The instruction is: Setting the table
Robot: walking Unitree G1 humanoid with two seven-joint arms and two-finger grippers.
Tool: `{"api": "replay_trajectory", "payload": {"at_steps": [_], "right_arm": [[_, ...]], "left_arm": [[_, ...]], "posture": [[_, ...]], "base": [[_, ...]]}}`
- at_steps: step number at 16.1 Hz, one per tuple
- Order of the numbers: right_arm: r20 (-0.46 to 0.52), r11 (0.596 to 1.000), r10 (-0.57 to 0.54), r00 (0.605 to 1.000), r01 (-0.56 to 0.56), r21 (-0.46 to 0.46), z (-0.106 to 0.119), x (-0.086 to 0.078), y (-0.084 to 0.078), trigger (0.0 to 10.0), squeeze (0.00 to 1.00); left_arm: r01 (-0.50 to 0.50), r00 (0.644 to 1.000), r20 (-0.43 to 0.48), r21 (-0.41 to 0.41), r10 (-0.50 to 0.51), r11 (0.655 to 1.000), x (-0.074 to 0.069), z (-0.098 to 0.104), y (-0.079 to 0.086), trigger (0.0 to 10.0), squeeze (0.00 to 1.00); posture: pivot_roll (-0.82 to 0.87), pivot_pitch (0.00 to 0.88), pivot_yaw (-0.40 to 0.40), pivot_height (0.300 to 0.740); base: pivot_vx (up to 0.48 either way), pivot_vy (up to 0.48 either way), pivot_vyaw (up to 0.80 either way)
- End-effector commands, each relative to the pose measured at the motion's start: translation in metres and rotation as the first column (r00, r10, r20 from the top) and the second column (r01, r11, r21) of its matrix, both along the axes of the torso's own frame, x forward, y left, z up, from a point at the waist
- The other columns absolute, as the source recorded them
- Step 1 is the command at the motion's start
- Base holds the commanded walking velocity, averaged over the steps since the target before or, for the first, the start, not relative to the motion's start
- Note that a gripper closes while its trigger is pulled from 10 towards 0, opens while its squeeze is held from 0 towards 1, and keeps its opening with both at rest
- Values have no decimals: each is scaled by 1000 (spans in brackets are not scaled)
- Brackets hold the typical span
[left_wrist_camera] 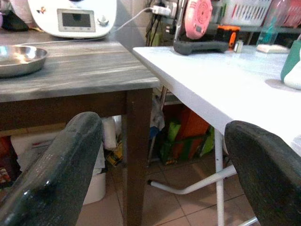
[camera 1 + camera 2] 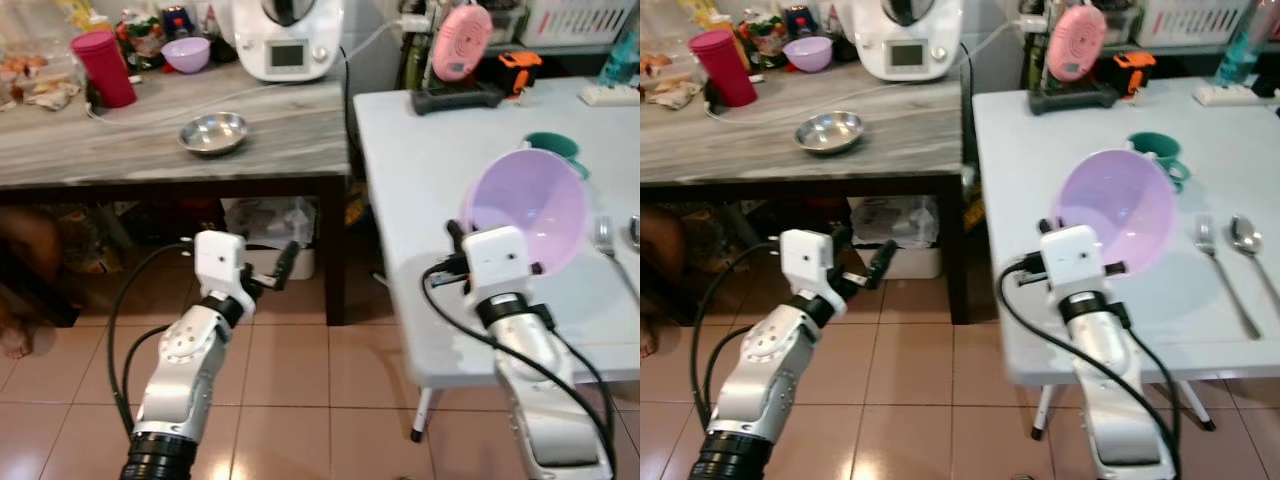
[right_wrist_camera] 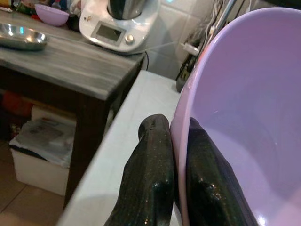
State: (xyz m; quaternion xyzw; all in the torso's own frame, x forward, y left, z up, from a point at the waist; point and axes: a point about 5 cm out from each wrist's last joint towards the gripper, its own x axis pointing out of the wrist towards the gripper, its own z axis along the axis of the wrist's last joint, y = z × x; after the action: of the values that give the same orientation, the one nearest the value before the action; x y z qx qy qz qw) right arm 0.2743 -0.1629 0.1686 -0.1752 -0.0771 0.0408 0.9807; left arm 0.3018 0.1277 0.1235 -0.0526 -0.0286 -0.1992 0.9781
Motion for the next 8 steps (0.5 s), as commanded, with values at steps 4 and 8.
{"api": "replay_trajectory", "payload": {"at_steps": [4,8], "right_arm": [[60,999,49,997,-49,-5,12,-1,9,10000,0],[64,998,65,996,-64,-8,11,-2,12,10000,0]], "left_arm": [[-20,1000,3,13,20,1000,1,0,7,10000,0],[-19,1000,6,13,19,1000,1,0,7,10000,0]], "posture": [[-273,52,94,740],[-274,51,97,740]], "base": [[0,339,0],[60,344,0]]}}
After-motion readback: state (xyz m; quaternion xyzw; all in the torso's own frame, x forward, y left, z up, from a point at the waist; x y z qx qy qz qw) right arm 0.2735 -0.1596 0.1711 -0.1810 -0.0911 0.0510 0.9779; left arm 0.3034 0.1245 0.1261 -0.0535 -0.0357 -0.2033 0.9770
